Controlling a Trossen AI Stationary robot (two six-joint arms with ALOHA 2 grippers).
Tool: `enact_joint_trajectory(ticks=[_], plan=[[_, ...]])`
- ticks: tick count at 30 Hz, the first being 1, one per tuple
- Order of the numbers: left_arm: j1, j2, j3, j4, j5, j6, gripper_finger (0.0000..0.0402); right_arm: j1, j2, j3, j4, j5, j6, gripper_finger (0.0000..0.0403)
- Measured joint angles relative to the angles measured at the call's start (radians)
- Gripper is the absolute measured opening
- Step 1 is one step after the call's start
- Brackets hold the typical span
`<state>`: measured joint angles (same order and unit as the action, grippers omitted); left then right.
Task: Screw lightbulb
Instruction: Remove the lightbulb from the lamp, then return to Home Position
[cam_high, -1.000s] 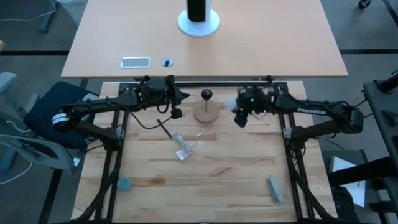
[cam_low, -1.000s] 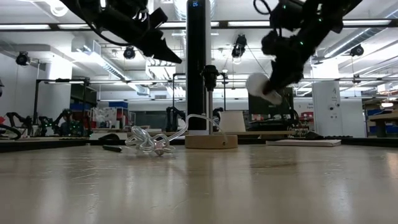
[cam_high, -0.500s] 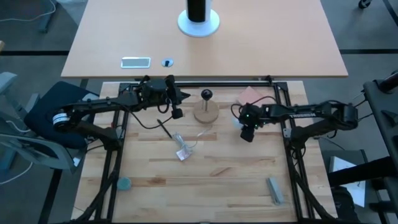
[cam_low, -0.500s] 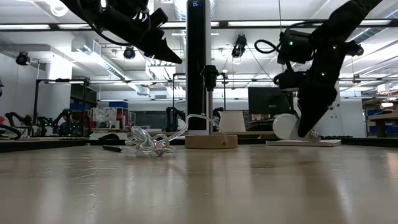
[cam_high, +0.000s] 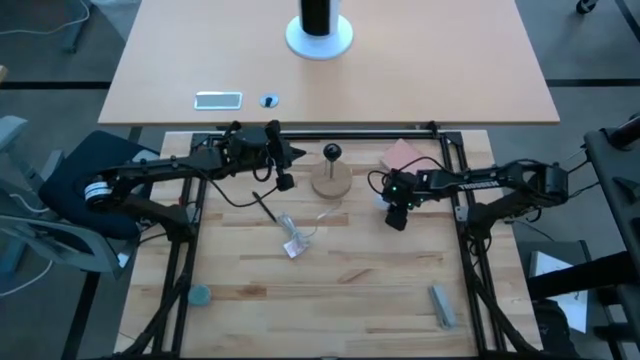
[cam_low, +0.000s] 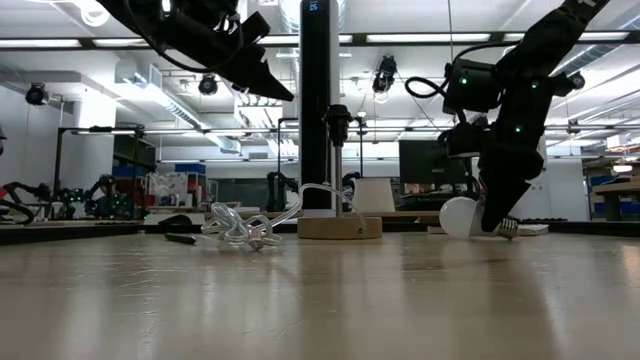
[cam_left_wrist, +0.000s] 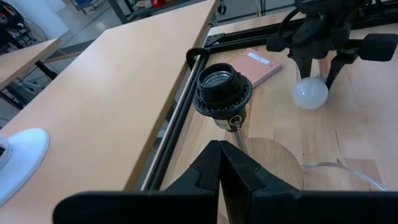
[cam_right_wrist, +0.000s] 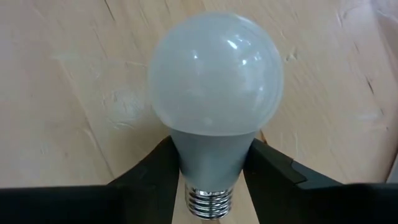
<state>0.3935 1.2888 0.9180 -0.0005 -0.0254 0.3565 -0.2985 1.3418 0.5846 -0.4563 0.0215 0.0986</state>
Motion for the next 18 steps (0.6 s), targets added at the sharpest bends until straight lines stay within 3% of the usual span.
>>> enact_joint_trajectory(ticks=[9, 18], plan=[[0.000, -0.010, 0.000, -0.018, 0.000, 0.000, 0.0000, 0.000, -0.058, 0.004, -0.031, -0.005, 0.010, 0.0188], [-0.002, -0.081, 0.000, -0.013, 0.000, -0.025, 0.0000, 0.000, -0.175, 0.045, -0.060, -0.011, -0.002, 0.0194]])
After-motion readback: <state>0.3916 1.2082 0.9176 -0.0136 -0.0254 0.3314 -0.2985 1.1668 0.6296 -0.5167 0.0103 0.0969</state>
